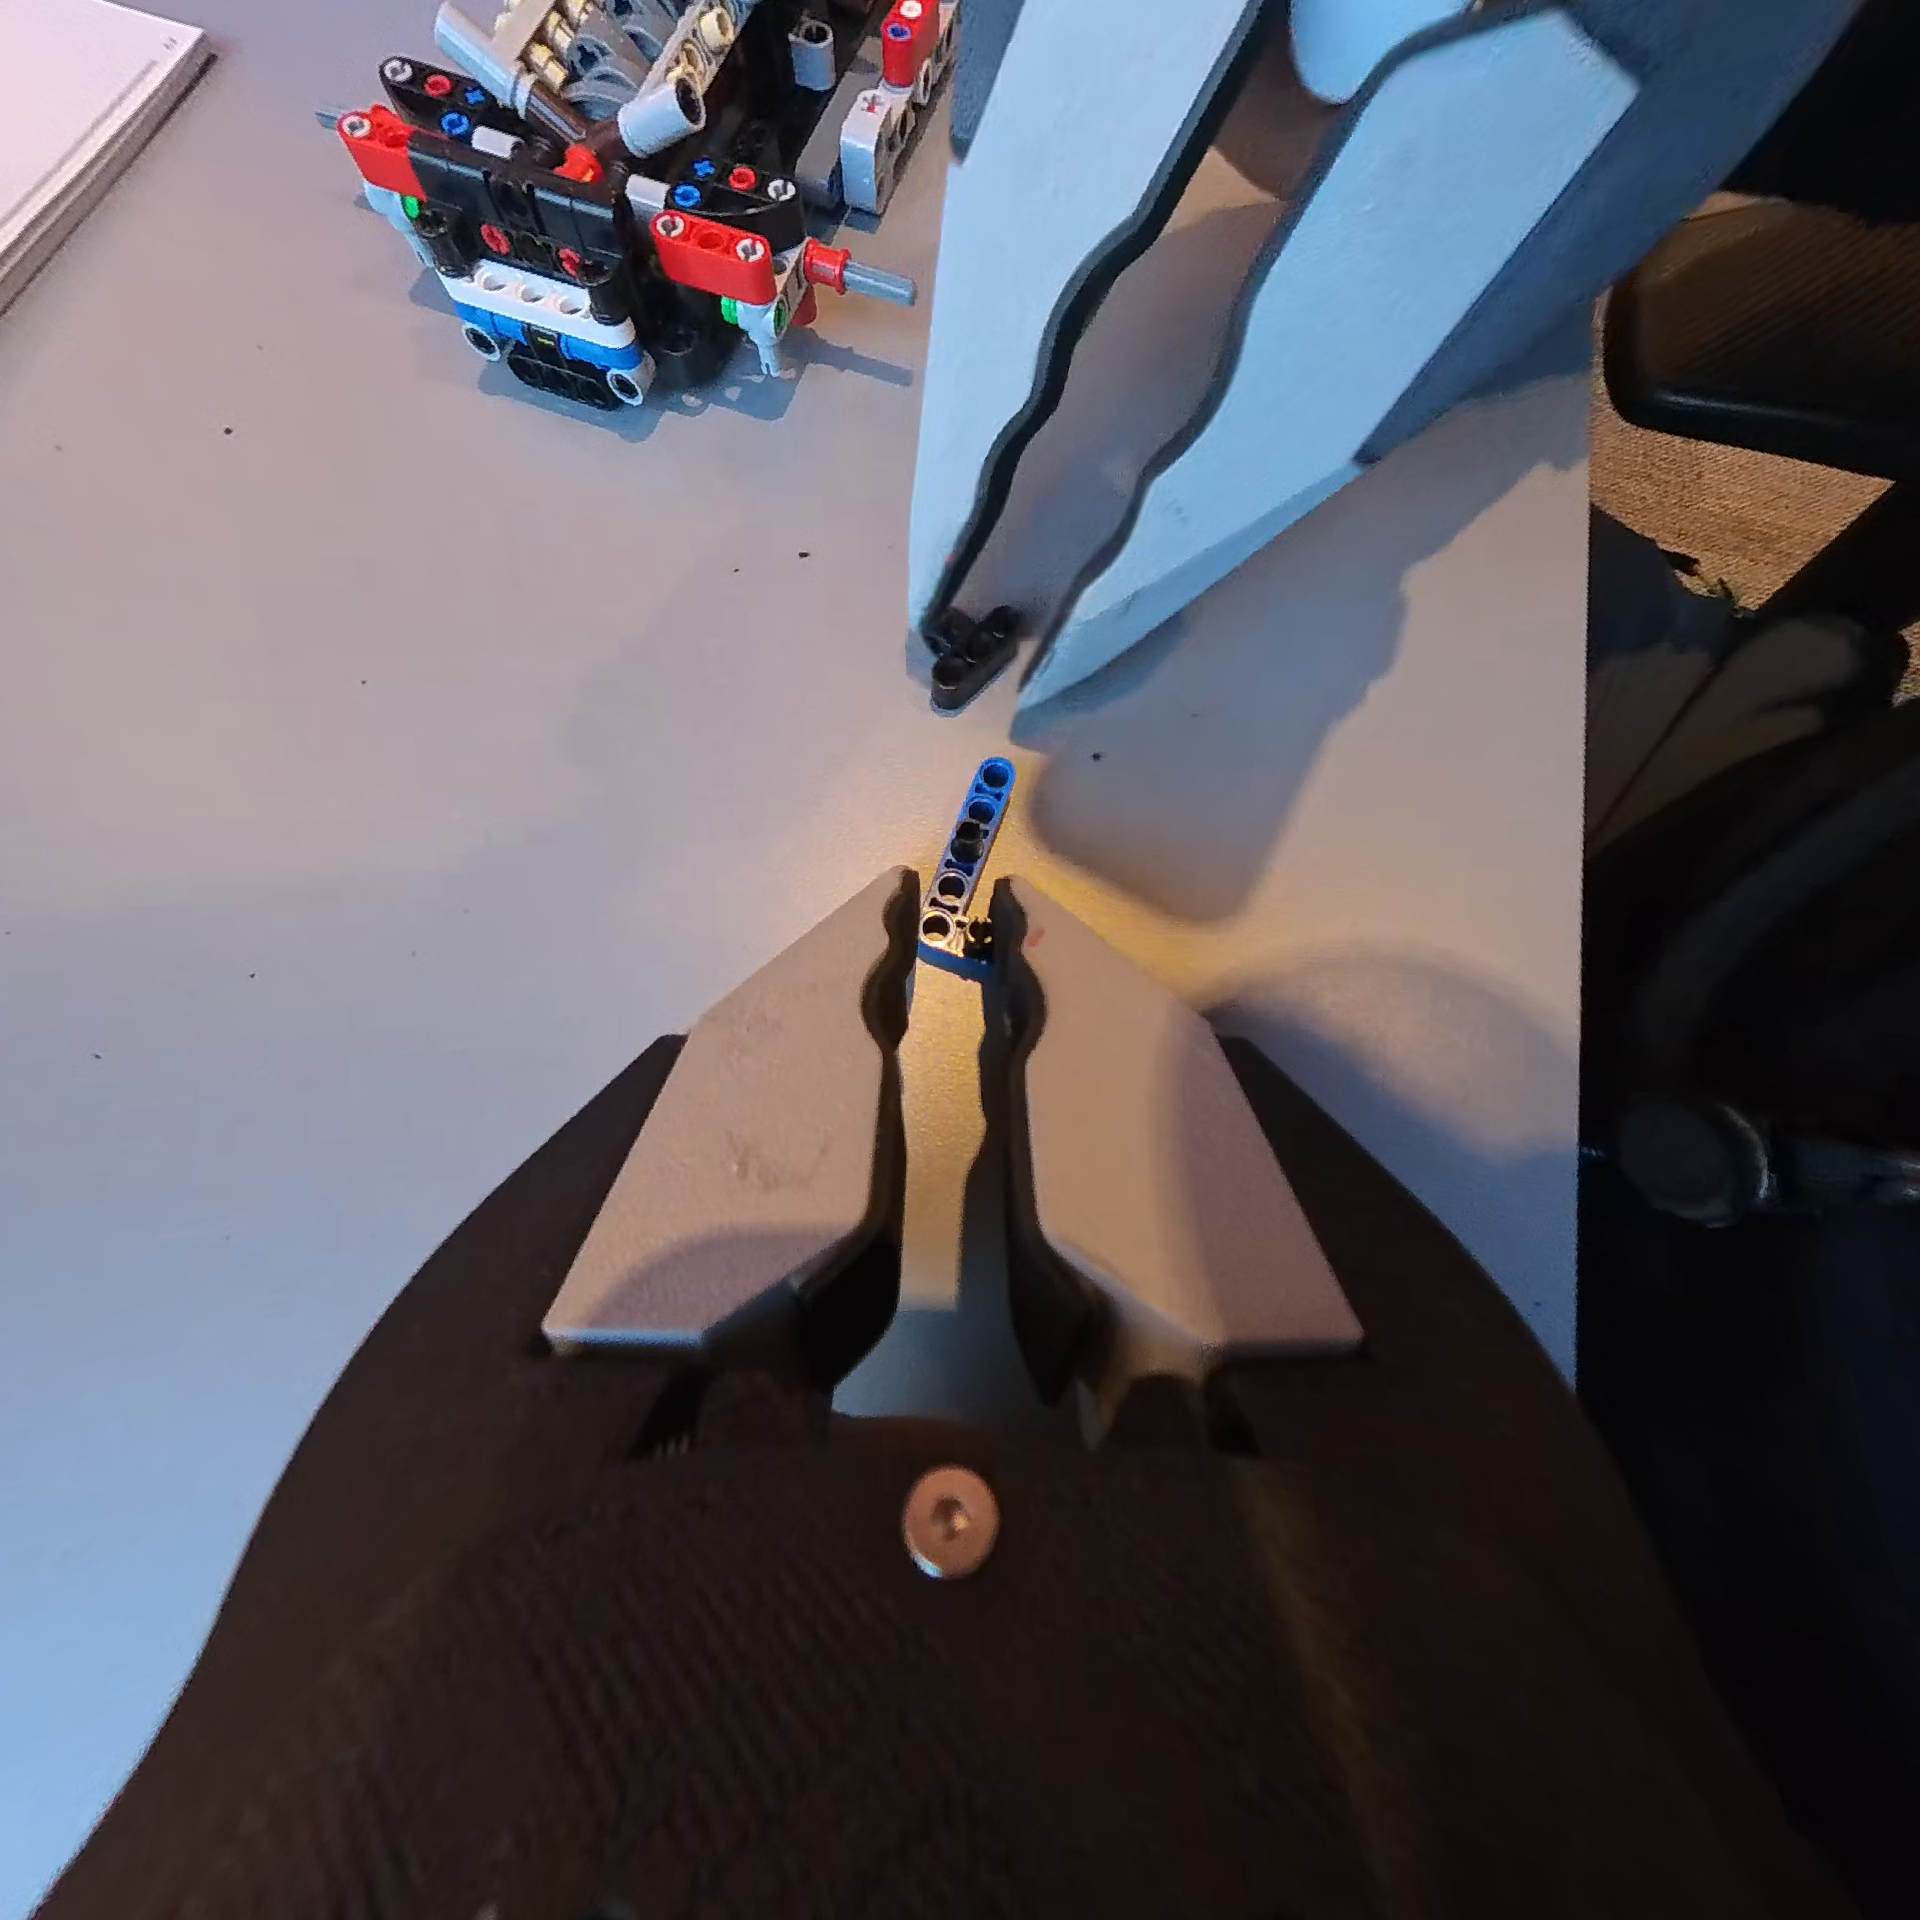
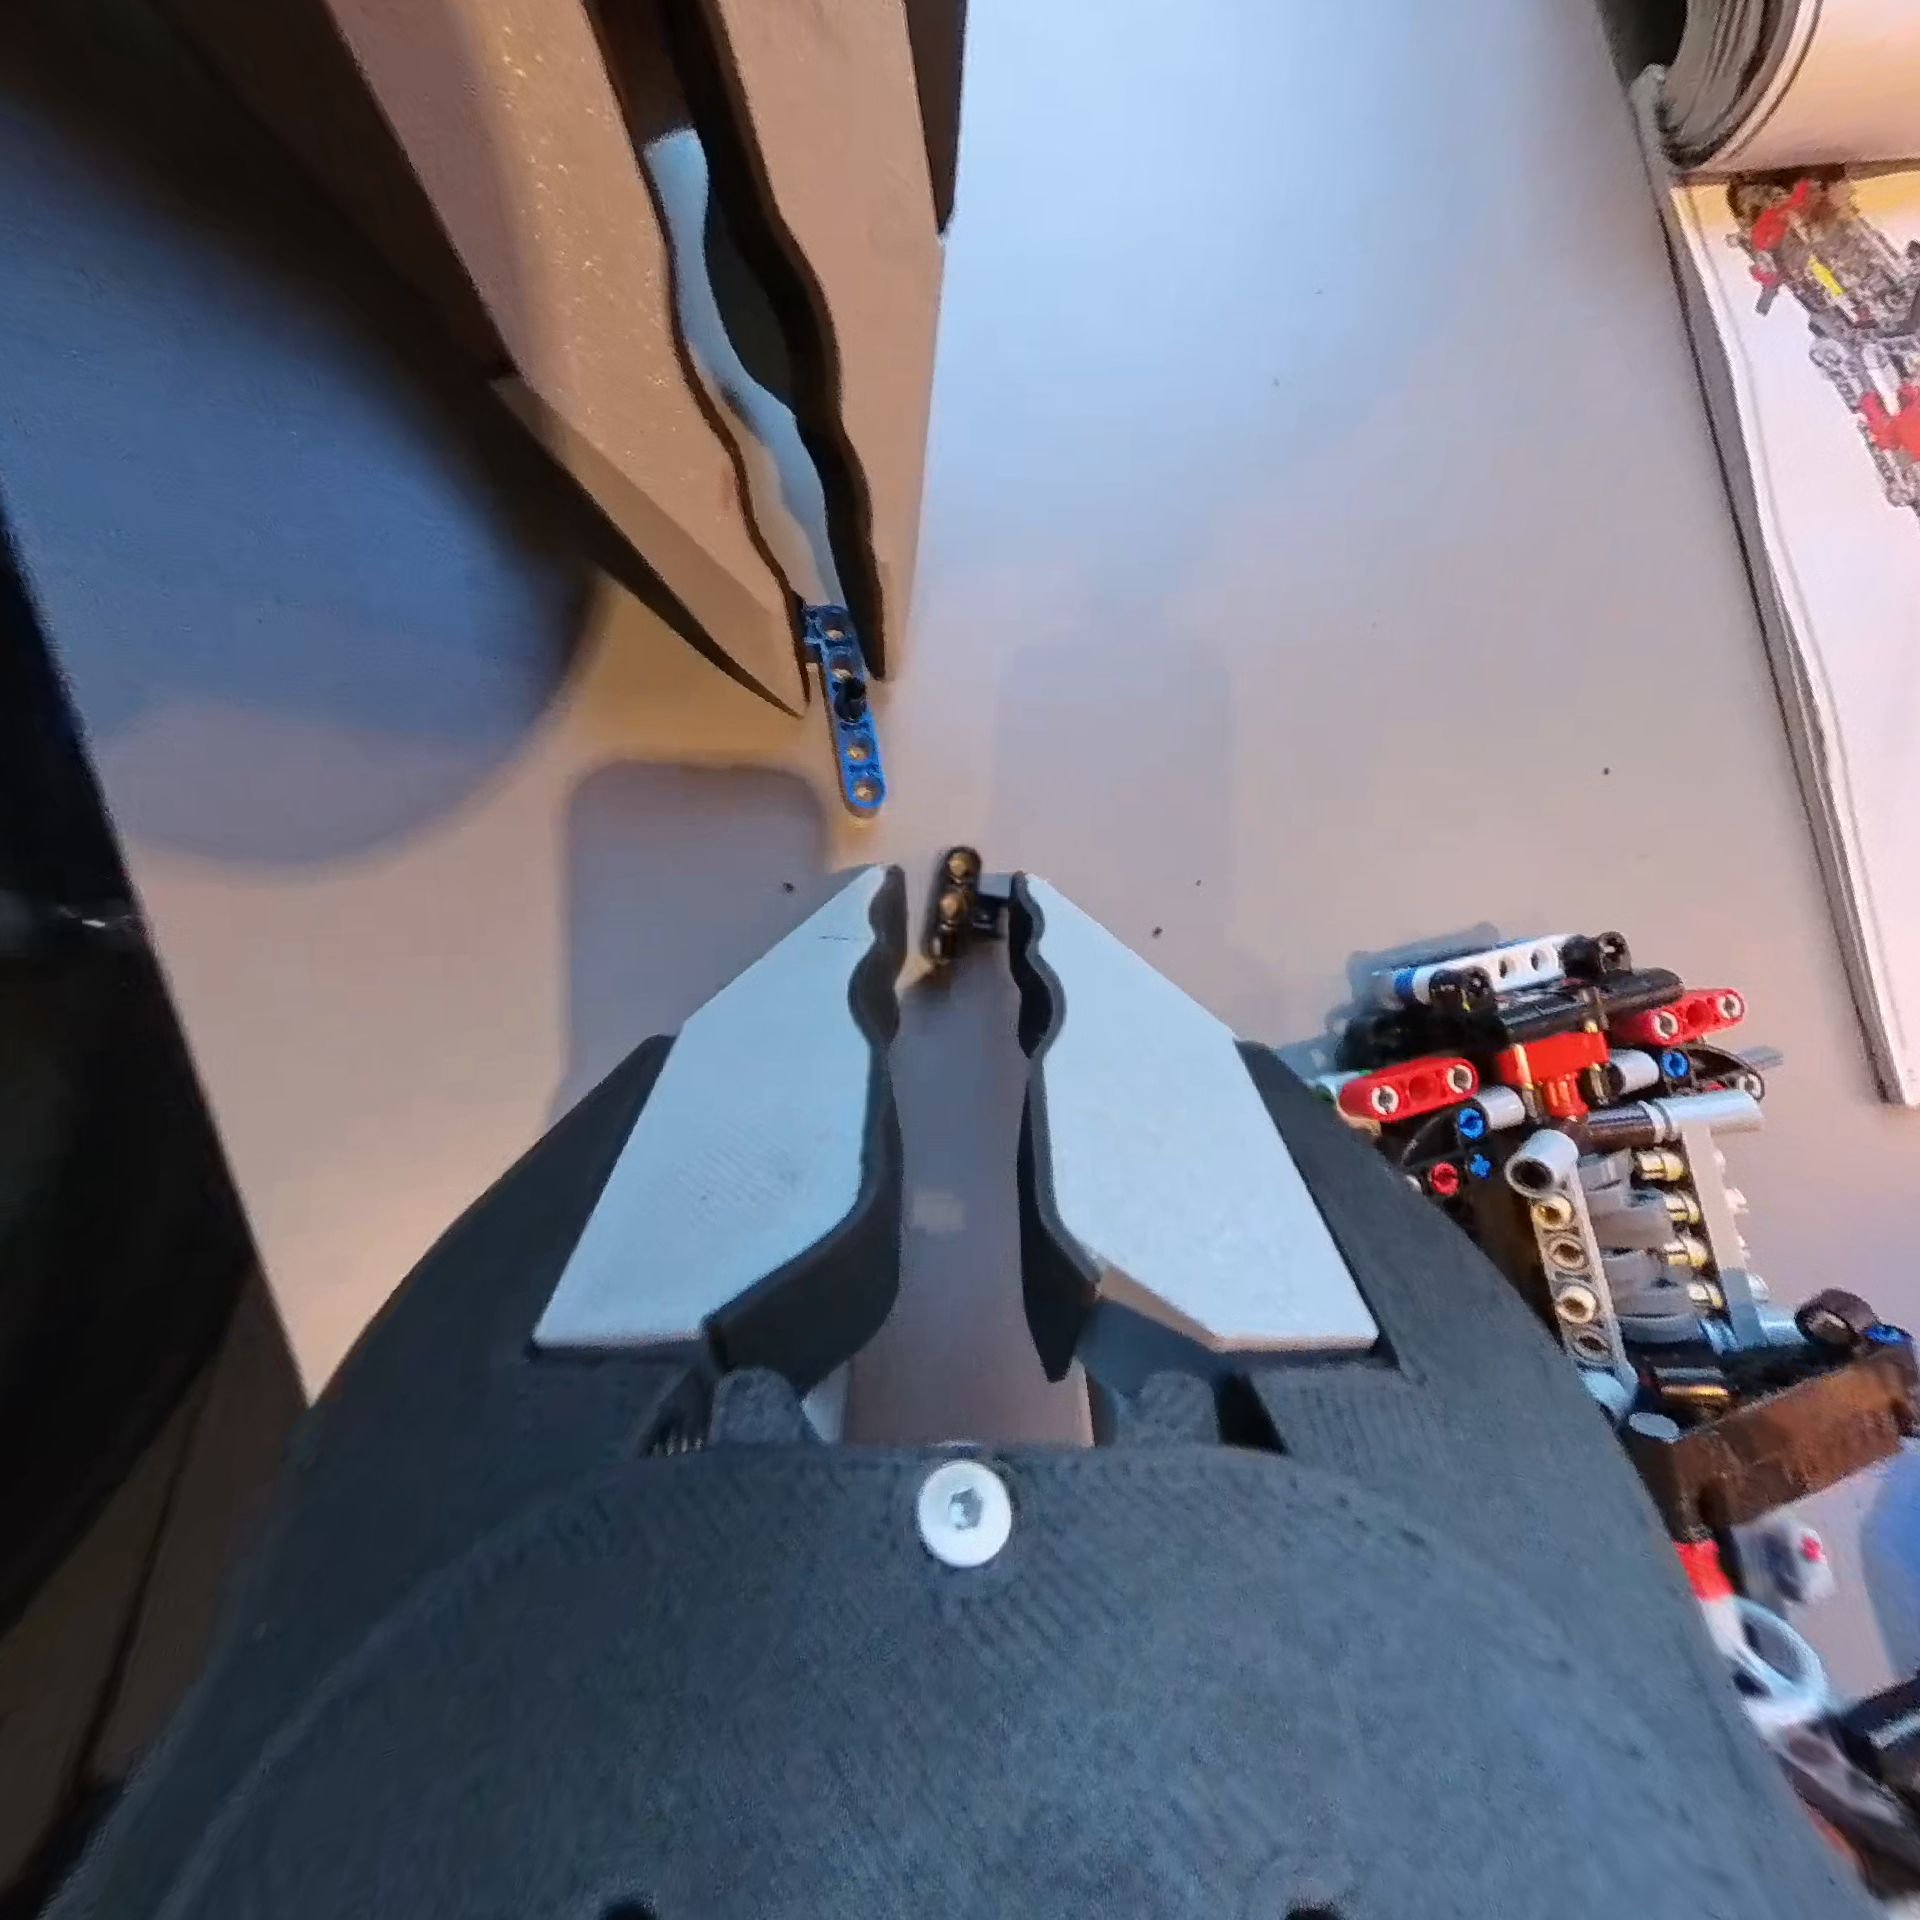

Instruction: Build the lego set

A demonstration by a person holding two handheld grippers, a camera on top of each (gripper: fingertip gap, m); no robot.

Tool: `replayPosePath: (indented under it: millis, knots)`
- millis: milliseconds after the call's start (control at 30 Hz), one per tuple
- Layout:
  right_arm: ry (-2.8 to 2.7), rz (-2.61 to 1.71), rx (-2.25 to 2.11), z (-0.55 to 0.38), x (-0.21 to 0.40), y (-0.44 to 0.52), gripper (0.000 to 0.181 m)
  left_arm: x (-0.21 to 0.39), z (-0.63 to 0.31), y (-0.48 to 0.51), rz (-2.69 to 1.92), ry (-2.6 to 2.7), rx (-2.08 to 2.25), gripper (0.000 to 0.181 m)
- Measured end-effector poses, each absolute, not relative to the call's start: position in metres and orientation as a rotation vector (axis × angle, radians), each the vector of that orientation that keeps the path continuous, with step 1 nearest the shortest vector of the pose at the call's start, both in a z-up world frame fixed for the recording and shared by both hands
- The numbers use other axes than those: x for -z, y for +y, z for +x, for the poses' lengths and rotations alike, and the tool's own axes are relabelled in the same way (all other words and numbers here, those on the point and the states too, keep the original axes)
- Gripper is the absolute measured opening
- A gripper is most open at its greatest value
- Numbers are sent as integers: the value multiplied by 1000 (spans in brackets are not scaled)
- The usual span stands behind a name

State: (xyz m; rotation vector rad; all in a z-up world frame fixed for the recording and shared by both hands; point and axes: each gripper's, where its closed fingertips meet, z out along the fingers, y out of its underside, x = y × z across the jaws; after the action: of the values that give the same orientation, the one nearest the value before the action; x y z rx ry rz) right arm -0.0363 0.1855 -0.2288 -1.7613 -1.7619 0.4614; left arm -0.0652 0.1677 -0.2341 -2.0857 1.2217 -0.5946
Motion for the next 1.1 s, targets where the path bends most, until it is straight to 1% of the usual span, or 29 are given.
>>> replayPosePath:
  millis: [67,133,167,233,333,433,533,600,733,1100]
  knots:
    - [-1738,-1790,-558,-38,226,183,16,234,-65,168,-2087,1220,601,11]
    - [-1757,-1838,-509,-31,235,189,19,234,-65,167,-2085,1223,597,11]
    - [-1746,-1810,-492,-32,231,191,19,234,-65,167,-2084,1224,595,11]
    - [-1705,-1730,-504,-37,216,189,12,234,-65,167,-2084,1225,596,11]
    - [-1697,-1723,-575,-45,207,179,15,234,-65,167,-2082,1226,592,11]
    - [-1720,-1702,-561,-50,210,174,15,234,-65,167,-2079,1228,584,11]
    - [-1688,-1729,-621,-58,212,170,8,234,-65,167,-2078,1229,581,11]
    - [-1676,-1756,-657,-64,215,167,7,234,-65,167,-2077,1229,579,11]
    - [-1661,-1765,-637,-68,221,168,1,234,-65,167,-2077,1223,564,11]
    - [-1641,-1759,-611,-72,227,166,1,234,-65,165,-2085,1202,541,10]
